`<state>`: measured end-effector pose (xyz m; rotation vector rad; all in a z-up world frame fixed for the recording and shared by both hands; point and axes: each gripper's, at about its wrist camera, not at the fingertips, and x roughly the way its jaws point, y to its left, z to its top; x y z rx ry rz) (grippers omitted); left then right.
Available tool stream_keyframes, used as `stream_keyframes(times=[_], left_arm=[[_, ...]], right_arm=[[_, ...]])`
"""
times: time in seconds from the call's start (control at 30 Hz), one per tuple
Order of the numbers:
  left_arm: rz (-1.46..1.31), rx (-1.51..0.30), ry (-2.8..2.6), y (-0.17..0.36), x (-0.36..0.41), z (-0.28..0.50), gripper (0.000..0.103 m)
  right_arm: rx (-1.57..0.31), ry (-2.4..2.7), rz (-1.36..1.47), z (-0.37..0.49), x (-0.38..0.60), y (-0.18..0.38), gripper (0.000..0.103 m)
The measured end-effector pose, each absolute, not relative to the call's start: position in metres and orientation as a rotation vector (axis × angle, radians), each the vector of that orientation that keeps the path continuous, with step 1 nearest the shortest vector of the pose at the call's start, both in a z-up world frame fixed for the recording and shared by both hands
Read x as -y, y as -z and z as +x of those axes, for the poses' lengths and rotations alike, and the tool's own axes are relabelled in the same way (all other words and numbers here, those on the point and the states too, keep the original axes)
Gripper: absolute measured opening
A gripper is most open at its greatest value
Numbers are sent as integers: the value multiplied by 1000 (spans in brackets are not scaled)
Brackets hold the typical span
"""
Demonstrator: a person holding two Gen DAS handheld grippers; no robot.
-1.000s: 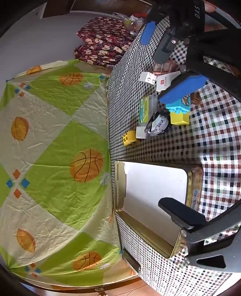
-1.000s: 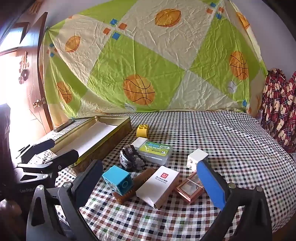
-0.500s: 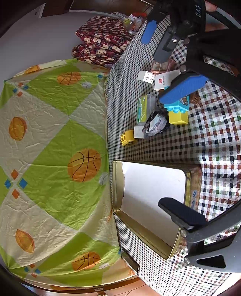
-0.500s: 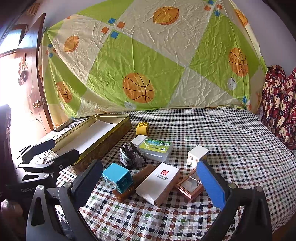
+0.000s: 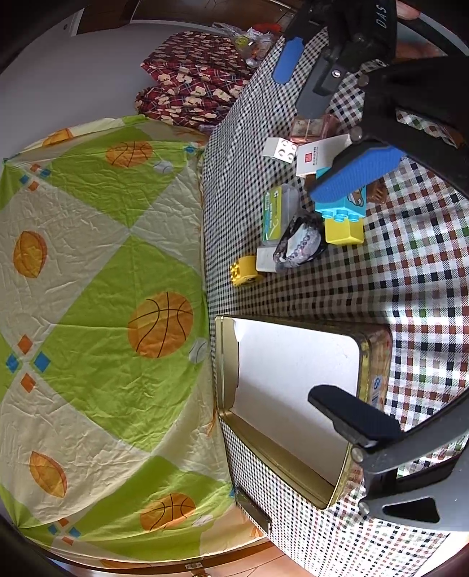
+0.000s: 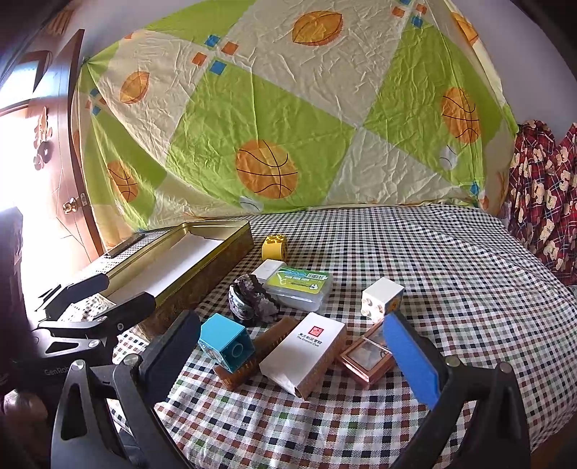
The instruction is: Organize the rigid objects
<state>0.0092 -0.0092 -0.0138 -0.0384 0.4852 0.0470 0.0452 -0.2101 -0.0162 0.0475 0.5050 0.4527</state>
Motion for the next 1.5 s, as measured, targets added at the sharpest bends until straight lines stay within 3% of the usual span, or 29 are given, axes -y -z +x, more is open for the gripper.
stream_keyframes(times=[1.07, 1.17, 1.23, 1.27, 1.3, 1.5], left_arm=[[49, -579, 57, 47, 62, 35, 101], [70, -587, 76, 50, 70, 40, 89], [72, -603, 105, 54, 73, 45, 70], [71, -616, 118, 57, 73, 47, 53], [64, -633, 128, 59, 73, 50, 42], [13, -600, 122, 56, 56, 47, 42]], right_arm=[[-559, -361, 123, 63, 255, 45, 102], [-569, -345, 130, 67, 260, 50, 102], [-569, -332, 127, 69, 260, 51, 102], [-569, -329, 123, 70, 260, 52, 102], [-570, -328, 118, 70, 258, 53, 102], [-591, -292, 68, 78, 250, 63, 102]])
